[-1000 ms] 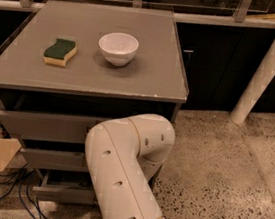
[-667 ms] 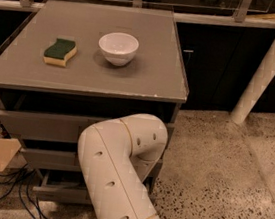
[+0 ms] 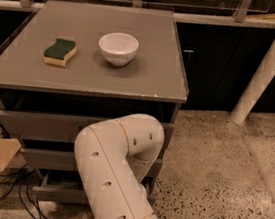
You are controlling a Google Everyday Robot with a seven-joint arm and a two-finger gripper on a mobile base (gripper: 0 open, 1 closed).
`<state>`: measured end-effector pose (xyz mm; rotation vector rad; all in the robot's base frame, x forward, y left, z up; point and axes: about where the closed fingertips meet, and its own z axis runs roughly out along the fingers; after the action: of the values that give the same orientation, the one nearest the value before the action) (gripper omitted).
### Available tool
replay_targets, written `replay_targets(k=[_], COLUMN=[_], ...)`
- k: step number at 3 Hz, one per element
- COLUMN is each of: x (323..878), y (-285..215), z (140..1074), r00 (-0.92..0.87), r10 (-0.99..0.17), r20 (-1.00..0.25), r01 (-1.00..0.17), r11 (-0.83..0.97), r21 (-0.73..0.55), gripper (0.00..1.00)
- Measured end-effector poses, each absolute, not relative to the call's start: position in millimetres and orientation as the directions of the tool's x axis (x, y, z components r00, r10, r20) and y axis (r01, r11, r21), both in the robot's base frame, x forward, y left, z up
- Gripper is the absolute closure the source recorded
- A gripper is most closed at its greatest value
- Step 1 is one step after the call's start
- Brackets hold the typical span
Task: Close bottom drawer
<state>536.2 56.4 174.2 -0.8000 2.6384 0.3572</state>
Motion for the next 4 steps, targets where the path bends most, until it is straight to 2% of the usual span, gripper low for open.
replay_targets(k=[3, 4], x=[536.1, 536.1], y=[56.4, 56.5], z=[174.2, 174.2], r00=[-0.775, -0.775], r10=[-0.483, -0.483], r20=[-0.407, -0.407], r01=[-0.574, -0.574], r11=[0.808, 0.808], r21=[0.134, 0.134], gripper=[0.12, 0.0])
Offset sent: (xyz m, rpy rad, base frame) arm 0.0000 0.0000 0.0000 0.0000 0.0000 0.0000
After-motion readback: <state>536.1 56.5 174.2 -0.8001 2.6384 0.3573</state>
